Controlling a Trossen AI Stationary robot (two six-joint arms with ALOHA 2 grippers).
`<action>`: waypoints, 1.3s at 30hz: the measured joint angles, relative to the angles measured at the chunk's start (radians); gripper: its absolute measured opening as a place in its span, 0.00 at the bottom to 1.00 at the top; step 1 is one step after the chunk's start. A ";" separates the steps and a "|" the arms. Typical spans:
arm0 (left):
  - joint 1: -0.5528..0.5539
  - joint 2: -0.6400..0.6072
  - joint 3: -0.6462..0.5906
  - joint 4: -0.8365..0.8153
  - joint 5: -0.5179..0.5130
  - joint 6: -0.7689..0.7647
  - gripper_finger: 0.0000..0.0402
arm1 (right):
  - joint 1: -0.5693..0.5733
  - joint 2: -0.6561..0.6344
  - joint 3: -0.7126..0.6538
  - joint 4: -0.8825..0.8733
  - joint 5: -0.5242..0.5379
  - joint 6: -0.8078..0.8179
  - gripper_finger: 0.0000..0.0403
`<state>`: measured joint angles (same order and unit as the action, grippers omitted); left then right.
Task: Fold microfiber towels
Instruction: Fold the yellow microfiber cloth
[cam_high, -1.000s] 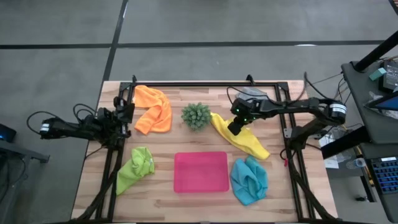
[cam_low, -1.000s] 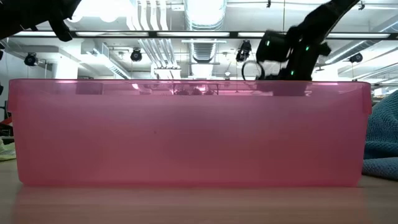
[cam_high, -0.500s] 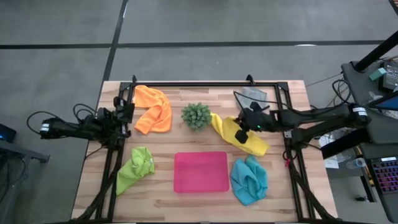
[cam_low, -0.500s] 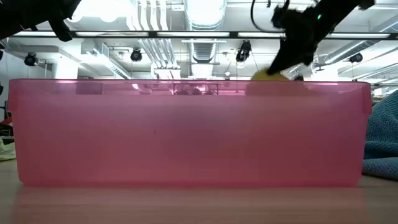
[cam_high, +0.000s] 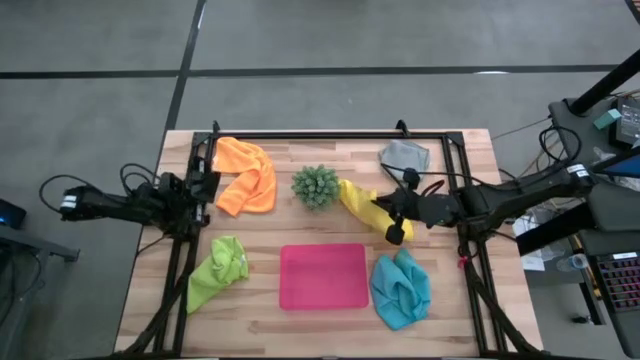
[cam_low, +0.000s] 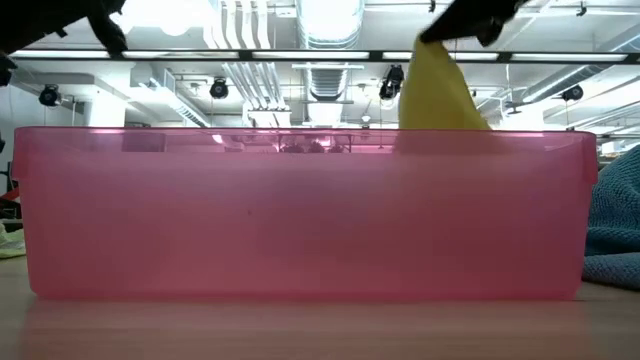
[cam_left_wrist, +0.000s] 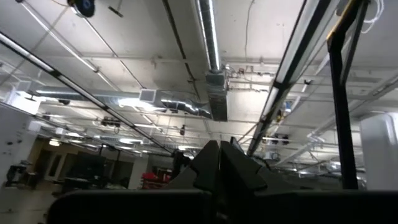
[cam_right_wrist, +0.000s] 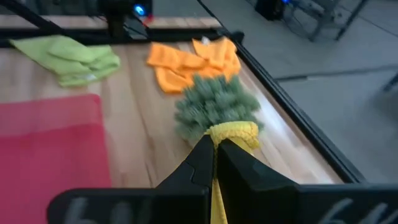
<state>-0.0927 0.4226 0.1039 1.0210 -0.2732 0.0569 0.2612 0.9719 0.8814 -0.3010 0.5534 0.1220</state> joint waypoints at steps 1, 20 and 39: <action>0.000 0.024 0.012 0.000 0.008 -0.001 0.00 | 0.011 0.002 0.014 0.000 0.000 -0.016 0.02; -0.006 0.690 0.449 -0.035 0.263 -0.077 0.07 | 0.210 0.178 0.260 -0.123 -0.014 -0.186 0.02; -0.007 1.173 0.798 -0.204 0.463 -0.133 0.53 | 0.287 0.235 0.251 -0.174 -0.064 -0.114 0.02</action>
<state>-0.0992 1.5951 0.9022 0.8170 0.1894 -0.0761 0.5480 1.2064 1.1324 -0.4751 0.4896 0.0082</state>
